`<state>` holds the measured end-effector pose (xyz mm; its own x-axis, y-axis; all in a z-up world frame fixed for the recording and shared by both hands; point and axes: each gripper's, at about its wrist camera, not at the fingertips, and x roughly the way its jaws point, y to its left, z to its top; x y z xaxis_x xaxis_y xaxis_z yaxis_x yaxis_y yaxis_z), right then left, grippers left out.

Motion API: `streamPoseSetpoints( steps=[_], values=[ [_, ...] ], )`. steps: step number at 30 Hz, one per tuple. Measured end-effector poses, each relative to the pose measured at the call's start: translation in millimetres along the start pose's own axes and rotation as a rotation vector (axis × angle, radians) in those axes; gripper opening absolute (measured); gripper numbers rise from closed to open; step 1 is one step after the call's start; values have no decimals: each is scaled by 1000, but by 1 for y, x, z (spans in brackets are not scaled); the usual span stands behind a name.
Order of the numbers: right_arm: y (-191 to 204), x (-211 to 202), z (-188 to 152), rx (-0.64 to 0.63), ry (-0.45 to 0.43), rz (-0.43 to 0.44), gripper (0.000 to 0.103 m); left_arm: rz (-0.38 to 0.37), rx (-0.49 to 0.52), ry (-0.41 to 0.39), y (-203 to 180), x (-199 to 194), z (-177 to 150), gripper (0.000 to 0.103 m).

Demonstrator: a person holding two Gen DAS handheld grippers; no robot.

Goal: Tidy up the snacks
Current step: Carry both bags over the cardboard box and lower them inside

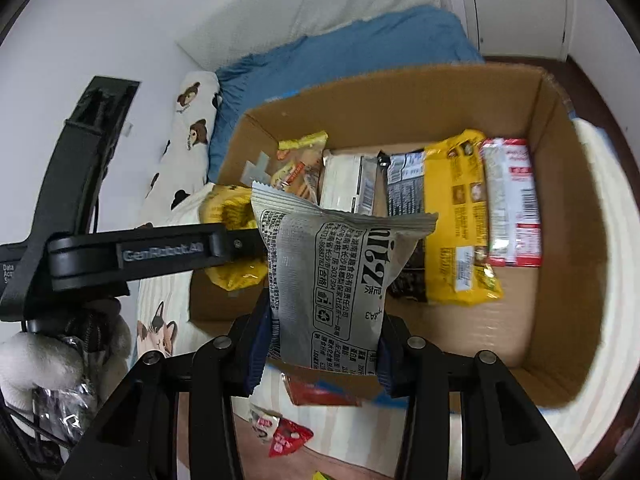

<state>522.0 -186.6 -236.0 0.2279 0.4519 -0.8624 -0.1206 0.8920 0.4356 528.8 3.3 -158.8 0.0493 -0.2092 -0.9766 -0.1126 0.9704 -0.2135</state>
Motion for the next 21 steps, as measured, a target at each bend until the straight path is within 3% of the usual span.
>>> streamPoseSetpoints(
  steps=[8,15,17,18,19,21],
  values=[
    [-20,60,0,52,135,-4,46,74,6,128,1,51,8,51],
    [-27,89,-2,68,229,-4,48,119,33,204,-1,79,-1,51],
    [-32,96,1,103,267,-17,63,130,48,228,-3,86,-4,56],
    [-34,96,2,111,272,-17,81,133,50,226,-4,86,-5,63],
    [-35,95,4,118,269,-20,89,135,50,218,-4,85,-6,78],
    [-37,90,6,116,260,-33,89,89,46,196,-7,81,-7,87]
  ],
)
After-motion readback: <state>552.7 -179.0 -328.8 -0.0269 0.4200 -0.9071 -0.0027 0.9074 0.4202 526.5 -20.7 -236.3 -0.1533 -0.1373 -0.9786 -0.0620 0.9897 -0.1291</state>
